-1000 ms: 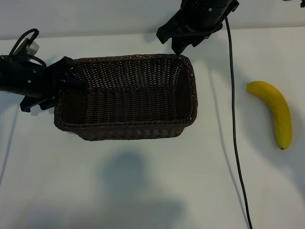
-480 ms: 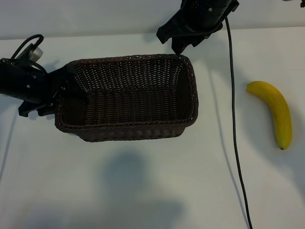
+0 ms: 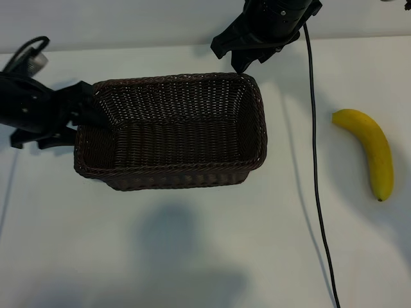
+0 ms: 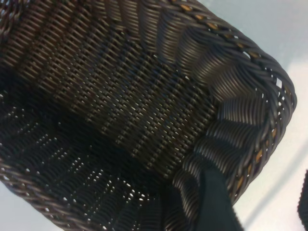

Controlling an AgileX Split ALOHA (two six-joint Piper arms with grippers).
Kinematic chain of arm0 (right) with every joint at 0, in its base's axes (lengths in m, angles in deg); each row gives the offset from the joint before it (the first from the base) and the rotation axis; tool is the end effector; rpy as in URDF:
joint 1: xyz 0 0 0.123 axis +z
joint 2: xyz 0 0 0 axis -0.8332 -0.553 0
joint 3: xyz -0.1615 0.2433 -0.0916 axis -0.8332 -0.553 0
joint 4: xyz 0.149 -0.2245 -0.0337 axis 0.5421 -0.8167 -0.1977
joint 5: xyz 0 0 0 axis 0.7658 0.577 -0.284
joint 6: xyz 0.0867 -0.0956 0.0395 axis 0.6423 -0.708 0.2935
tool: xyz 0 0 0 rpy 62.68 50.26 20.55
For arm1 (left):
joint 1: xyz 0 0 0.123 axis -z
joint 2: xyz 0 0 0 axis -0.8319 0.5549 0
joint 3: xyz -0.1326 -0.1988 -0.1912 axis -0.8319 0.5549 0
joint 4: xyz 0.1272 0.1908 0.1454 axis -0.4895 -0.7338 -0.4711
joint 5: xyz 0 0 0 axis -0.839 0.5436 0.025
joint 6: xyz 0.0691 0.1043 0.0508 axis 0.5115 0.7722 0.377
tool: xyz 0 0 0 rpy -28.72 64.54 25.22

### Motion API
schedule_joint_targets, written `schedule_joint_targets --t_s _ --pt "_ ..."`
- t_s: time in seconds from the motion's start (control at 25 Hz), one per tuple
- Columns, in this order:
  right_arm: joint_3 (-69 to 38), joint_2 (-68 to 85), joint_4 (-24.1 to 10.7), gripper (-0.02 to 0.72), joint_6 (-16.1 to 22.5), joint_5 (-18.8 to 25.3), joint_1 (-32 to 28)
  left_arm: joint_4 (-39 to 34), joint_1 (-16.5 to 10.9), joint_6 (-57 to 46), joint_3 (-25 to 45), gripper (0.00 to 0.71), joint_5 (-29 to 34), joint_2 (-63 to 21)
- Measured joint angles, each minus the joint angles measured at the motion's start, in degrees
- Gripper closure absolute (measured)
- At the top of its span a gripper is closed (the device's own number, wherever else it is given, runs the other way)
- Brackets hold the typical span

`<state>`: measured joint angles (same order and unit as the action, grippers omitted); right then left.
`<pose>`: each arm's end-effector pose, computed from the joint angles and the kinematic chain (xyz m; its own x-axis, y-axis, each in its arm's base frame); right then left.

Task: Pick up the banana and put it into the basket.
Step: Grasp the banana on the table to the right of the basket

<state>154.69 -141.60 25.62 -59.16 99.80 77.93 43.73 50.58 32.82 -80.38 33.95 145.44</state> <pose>0.4503 0.1982 0.2803 -0.8456 -0.3779 -0.3770 -0.4484 0.8861 0.1174 0.3649 -0.0219 0.1558 -0.9084 -0.3462 -0.2345 -0.1986 0.8507 -0.4868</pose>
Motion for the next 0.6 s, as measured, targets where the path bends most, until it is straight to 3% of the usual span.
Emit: schedule_joint_targets --t_s 0.28,0.6 --pt "0.0 0.0 0.0 0.283 0.0 0.0 0.0 -11.12 -0.19 -5.86 0.0 0.13 1.5 -8.93" --pt "0.0 0.0 -0.19 0.283 0.0 0.0 0.0 -11.92 -0.19 -5.72 0.0 0.13 1.51 -20.85"
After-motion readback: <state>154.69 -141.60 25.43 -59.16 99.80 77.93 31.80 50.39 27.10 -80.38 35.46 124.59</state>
